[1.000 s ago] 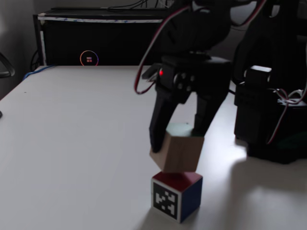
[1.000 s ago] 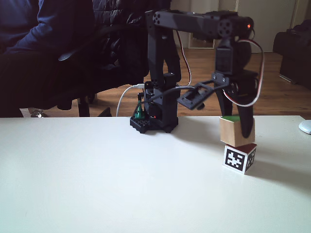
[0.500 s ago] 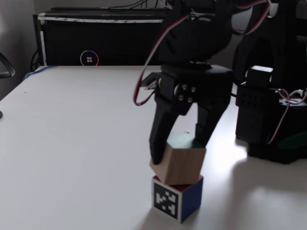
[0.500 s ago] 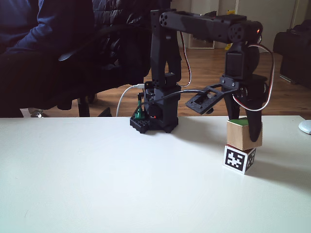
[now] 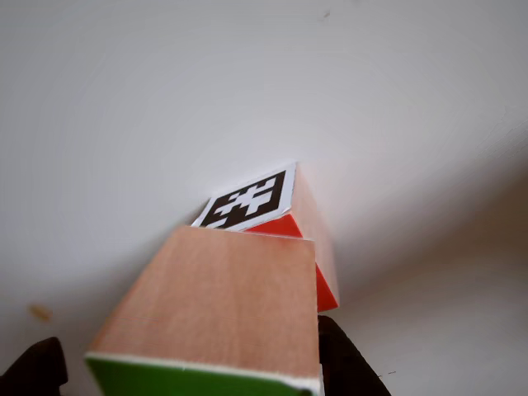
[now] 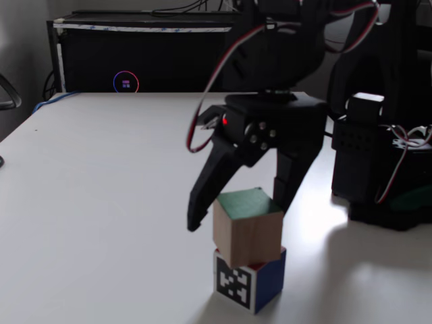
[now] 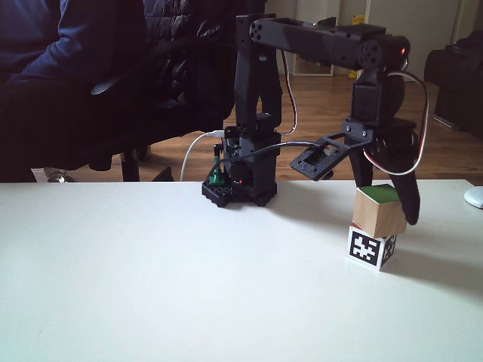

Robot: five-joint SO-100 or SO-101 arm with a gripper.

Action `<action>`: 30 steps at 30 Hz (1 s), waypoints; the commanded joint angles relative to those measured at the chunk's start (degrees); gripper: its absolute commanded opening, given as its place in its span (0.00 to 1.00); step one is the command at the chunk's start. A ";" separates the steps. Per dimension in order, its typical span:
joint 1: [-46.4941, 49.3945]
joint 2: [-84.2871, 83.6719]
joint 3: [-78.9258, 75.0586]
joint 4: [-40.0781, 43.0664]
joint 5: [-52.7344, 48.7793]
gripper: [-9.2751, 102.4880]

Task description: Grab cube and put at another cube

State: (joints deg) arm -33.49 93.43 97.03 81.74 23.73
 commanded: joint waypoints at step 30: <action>31.64 50.54 20.21 -11.95 -11.95 0.56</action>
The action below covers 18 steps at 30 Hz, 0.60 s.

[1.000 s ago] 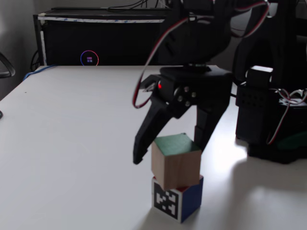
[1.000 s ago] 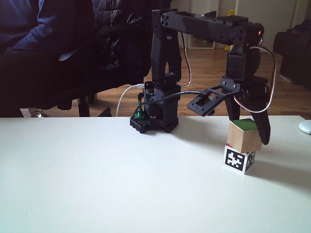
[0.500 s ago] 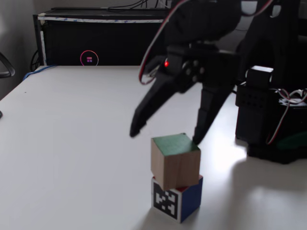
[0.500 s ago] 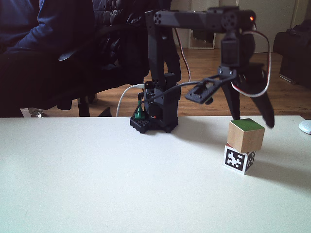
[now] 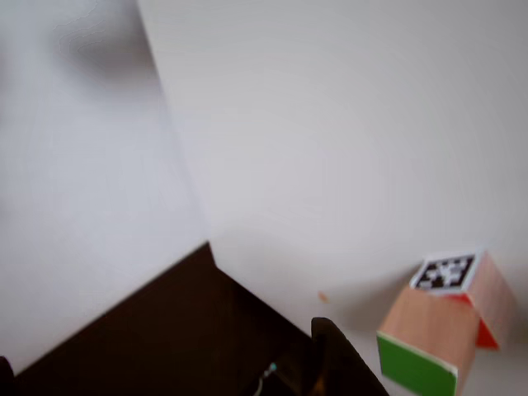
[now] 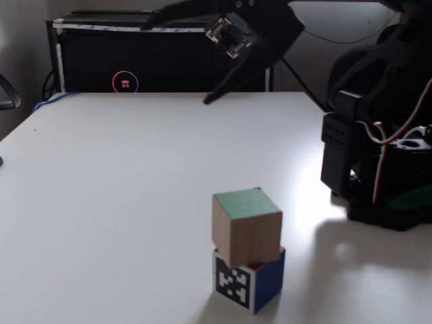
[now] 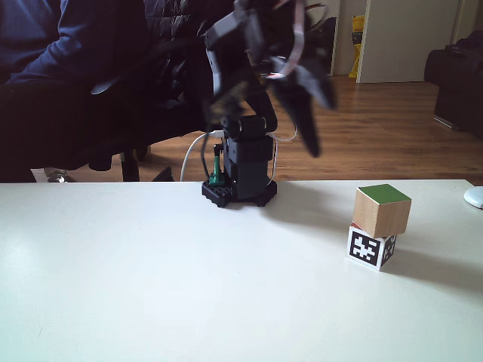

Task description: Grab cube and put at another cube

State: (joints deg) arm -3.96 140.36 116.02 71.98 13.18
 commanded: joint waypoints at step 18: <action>9.40 23.29 34.10 -23.12 -5.27 0.38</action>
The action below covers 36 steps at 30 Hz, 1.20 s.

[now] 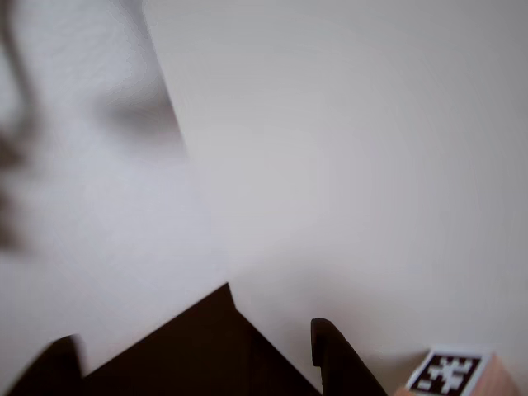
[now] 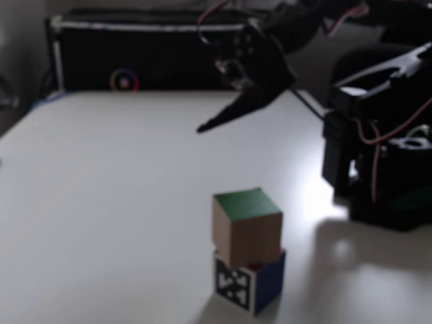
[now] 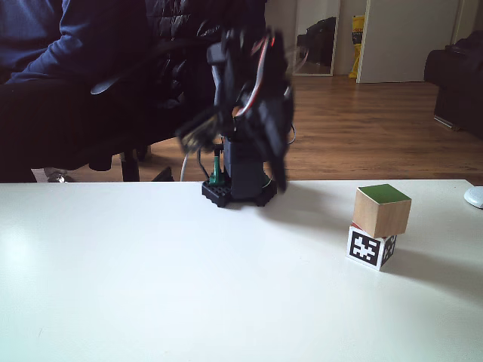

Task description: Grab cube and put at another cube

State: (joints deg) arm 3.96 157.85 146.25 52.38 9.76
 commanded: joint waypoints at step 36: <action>8.09 30.59 25.31 15.03 -10.99 0.08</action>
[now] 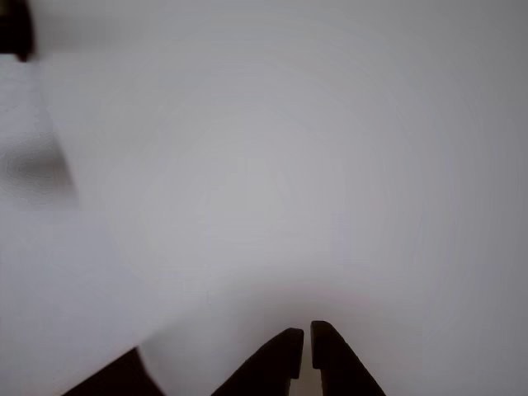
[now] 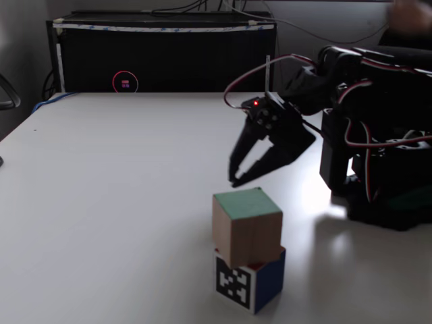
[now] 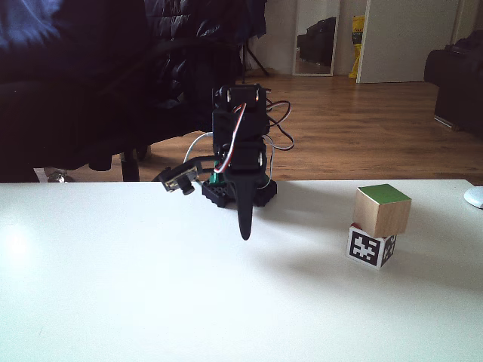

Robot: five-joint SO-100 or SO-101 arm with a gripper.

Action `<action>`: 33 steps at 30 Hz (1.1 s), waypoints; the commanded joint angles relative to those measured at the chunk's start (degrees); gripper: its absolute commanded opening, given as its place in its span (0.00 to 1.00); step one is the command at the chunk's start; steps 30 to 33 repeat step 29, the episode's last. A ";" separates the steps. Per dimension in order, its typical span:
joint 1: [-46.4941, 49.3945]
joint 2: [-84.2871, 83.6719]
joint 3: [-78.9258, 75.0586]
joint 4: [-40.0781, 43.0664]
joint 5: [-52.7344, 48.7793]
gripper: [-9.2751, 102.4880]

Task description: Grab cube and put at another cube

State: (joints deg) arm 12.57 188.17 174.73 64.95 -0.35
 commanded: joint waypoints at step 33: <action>0.62 0.26 -4.66 8.96 -0.97 0.08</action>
